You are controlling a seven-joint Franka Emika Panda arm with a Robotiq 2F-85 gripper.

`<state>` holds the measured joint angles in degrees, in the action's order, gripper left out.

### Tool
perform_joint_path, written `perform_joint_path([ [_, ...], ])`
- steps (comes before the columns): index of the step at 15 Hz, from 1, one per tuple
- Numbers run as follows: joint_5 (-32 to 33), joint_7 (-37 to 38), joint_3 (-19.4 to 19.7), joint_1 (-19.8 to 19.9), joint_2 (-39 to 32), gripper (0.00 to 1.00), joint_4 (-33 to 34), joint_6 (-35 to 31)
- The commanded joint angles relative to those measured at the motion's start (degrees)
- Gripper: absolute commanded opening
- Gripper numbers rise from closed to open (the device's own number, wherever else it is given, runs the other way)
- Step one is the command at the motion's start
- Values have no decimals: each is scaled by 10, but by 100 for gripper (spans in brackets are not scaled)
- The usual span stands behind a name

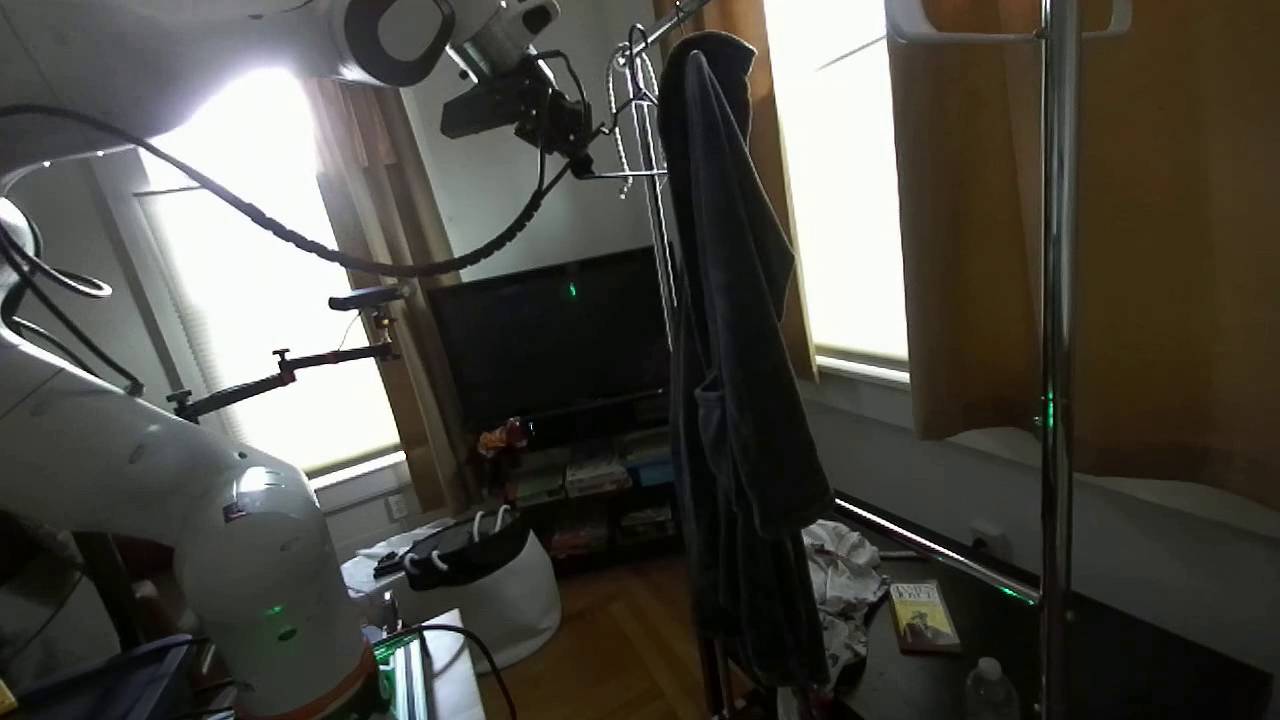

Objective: Remove the black hanger from the top rail of the clothes hanging rack and move it onto the bottom rail of the clothes hanging rack

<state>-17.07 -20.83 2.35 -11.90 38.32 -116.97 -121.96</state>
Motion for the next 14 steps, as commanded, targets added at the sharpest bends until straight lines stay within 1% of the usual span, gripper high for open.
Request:
perform_joint_path([
  [1,-7,-11,26,1,112,2,-118,-2],
  [3,-4,-9,40,4,158,2,-157,7],
  [7,51,-19,57,24,214,2,-212,123],
  [8,71,-23,60,30,221,2,-224,167],
  [11,108,-31,69,42,232,2,-260,259],
  [13,137,-28,75,61,228,2,-289,299],
  [14,160,-18,77,80,223,2,-309,295],
])
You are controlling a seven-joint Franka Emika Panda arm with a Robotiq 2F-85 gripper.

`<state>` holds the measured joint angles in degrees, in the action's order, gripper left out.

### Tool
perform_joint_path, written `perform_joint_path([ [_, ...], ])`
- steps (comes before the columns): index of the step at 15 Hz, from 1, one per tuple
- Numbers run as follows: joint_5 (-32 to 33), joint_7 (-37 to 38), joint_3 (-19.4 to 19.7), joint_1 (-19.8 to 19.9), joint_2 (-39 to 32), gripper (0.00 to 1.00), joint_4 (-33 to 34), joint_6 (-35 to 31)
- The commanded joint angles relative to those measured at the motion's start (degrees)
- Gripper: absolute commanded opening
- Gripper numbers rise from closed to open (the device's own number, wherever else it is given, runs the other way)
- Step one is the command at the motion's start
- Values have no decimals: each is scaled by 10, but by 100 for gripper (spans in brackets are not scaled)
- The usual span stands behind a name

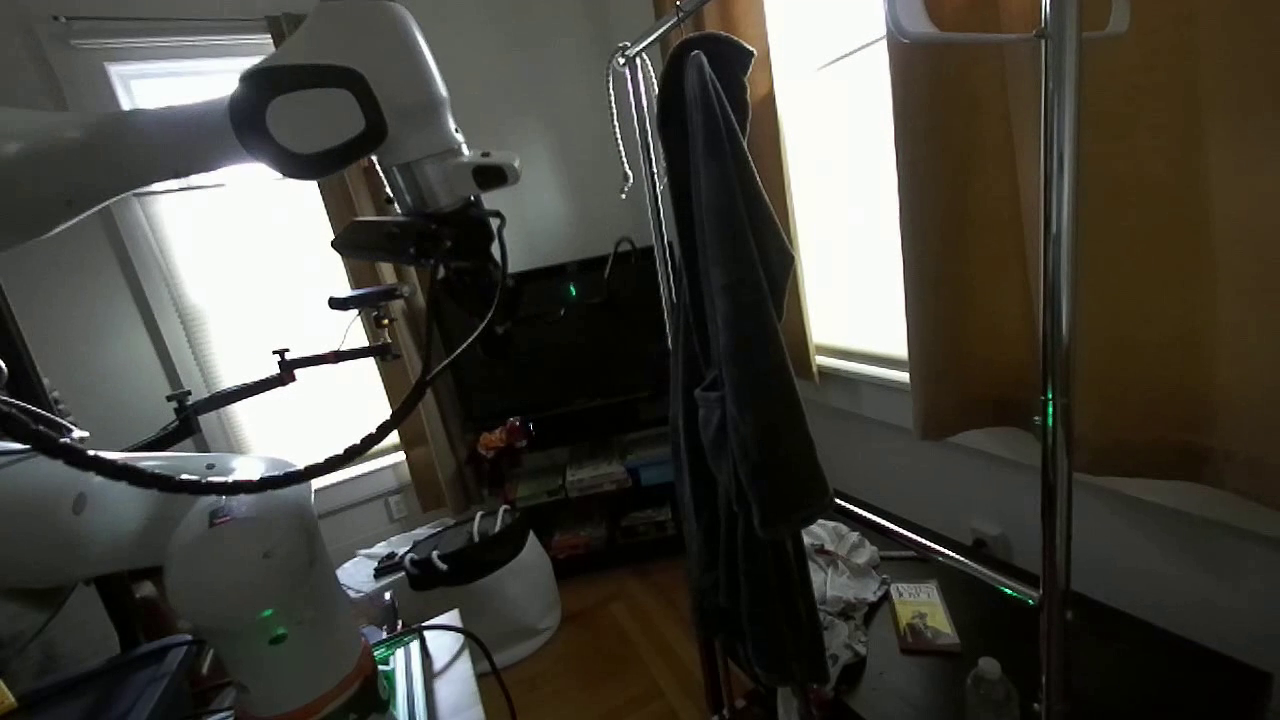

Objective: Remove the black hanger from the top rail of the clothes hanging rack and move it onto the bottom rail of the clothes hanging rack

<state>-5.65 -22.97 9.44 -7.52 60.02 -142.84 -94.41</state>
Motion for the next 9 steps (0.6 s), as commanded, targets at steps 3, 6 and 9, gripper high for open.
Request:
perform_joint_path([
  [3,100,25,24,79,-25,2,-85,2],
  [6,146,57,33,123,-55,2,-103,-5],
  [9,166,110,29,156,-97,2,-100,-8],
])
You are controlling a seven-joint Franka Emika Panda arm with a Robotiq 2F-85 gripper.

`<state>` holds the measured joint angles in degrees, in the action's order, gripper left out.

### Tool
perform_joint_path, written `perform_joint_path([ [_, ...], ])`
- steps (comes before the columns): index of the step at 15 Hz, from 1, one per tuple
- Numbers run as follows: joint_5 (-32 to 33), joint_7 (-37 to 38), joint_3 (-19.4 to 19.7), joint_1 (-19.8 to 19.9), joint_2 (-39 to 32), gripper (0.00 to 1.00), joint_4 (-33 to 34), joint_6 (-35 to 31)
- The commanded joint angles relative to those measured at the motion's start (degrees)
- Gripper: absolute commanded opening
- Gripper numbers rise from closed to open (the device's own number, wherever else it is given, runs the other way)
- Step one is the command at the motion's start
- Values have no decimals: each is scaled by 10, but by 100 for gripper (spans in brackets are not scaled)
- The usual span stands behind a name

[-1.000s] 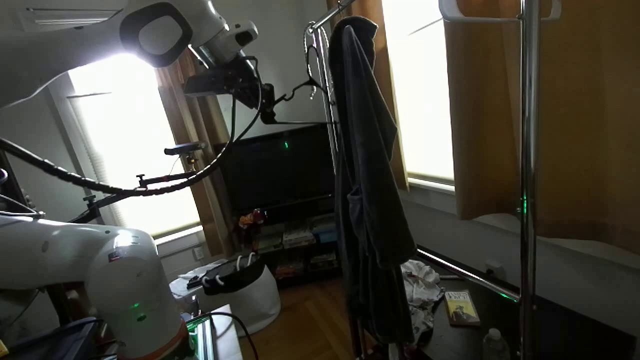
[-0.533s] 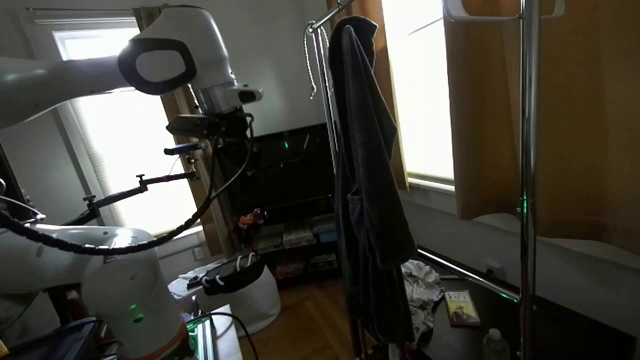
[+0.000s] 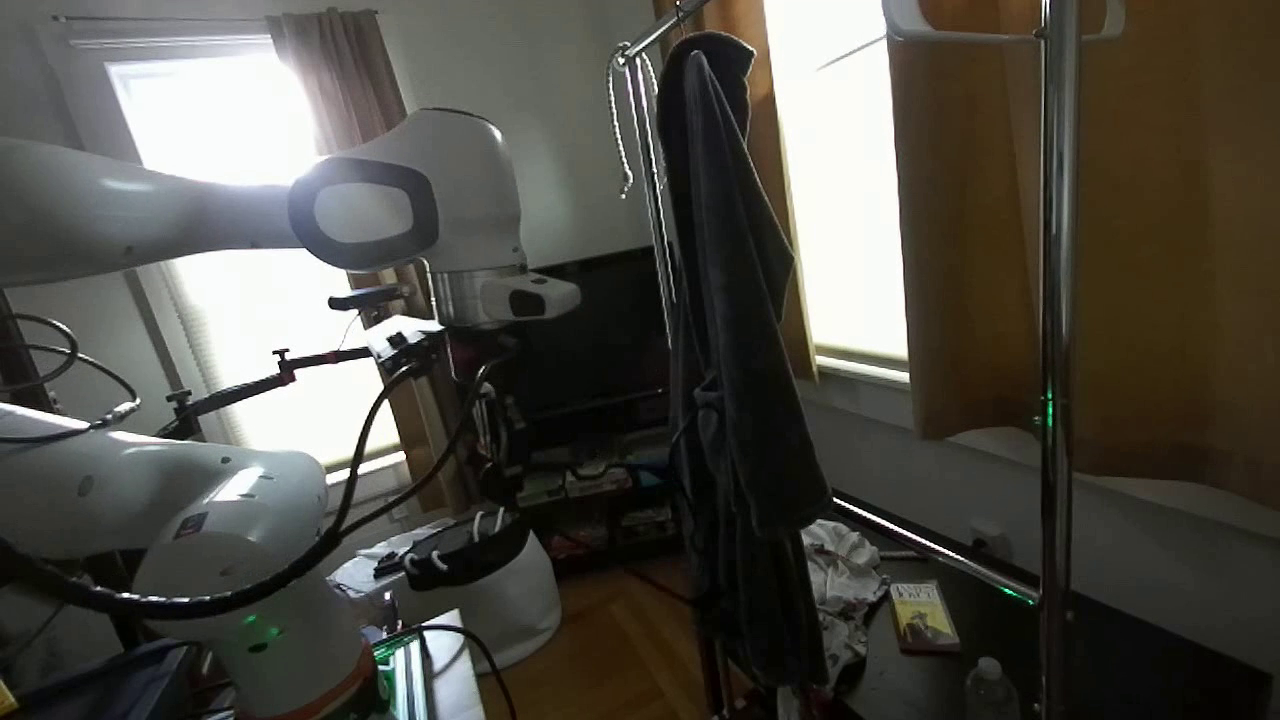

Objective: Remove the black hanger from the top rail of the clothes hanging rack and move it onto the bottom rail of the clothes hanging rack

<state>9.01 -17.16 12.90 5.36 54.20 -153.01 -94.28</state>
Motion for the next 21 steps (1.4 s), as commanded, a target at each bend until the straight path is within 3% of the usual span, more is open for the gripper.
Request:
perform_joint_path([
  [1,7,17,1,9,-11,7,0,0],
  [4,20,60,-16,27,-41,2,4,-23],
  [11,4,89,21,50,-186,2,39,-144],
  [12,6,69,14,50,-135,7,17,-126],
  [16,3,79,9,50,-195,2,40,-154],
  [21,-76,1,70,40,-302,2,119,-171],
])
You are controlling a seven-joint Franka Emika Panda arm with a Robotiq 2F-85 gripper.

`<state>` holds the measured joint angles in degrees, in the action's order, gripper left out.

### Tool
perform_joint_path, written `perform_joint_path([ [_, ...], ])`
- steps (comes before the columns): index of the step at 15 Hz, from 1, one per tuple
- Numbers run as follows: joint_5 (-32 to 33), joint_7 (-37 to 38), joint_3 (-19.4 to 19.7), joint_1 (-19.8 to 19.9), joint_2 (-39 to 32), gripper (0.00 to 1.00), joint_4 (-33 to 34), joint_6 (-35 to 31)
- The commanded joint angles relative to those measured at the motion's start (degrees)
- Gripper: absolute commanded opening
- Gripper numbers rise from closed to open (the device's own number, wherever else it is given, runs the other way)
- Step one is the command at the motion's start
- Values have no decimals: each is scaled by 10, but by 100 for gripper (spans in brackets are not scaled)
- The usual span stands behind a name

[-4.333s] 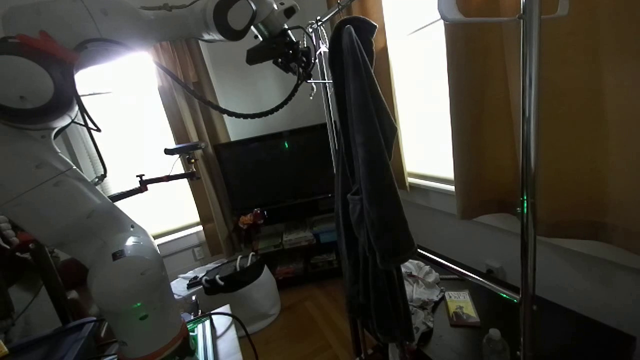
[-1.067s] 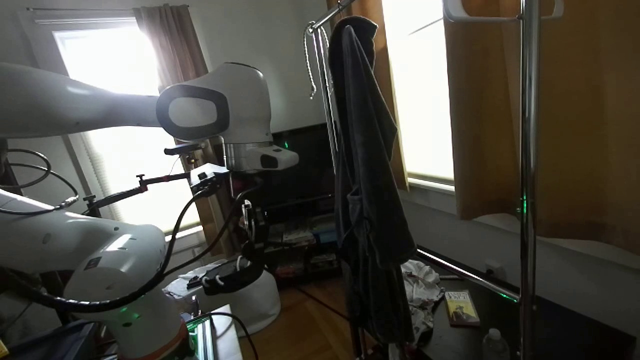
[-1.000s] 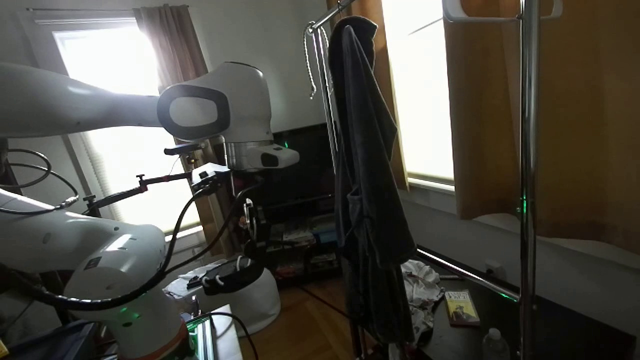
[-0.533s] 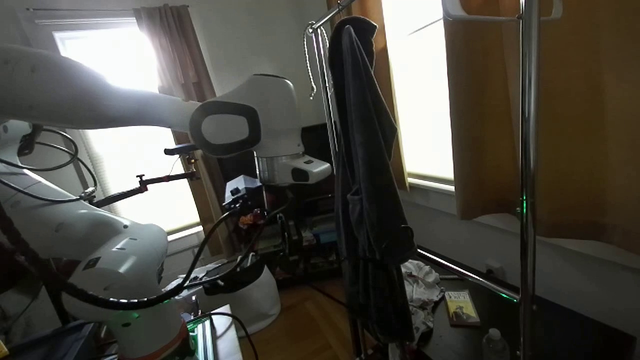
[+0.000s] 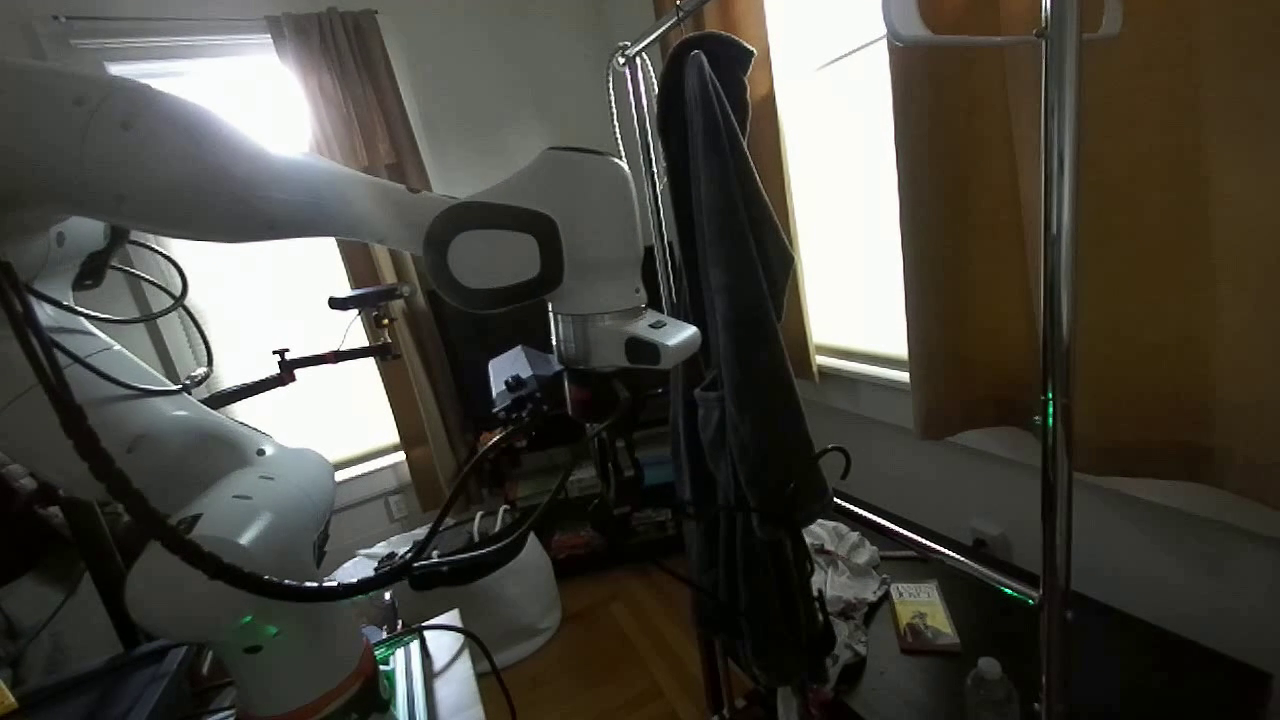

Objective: Remove the black hanger from the top rail of the clothes hanging rack and move it onto the bottom rail of the clothes hanging rack

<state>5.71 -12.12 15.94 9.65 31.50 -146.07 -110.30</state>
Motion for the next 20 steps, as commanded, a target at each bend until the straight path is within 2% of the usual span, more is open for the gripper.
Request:
perform_joint_path([
  [1,-62,-62,51,-1,-98,2,63,-14],
  [2,-89,-77,66,-1,-127,2,78,-15],
  [5,-122,-64,76,14,-206,2,108,-62],
  [7,-139,-66,74,23,-245,2,140,-50],
  [8,-117,-58,59,30,-201,2,102,-59],
  [9,-119,-59,57,33,-219,7,113,-59],
  [11,-118,-58,52,35,-225,7,115,-59],
  [12,-118,-58,51,35,-222,2,114,-59],
  [15,-172,-85,50,27,-274,2,115,-162],
  [18,-242,-134,42,28,-327,2,129,-219],
  [20,-255,-153,29,35,-357,2,137,-238],
])
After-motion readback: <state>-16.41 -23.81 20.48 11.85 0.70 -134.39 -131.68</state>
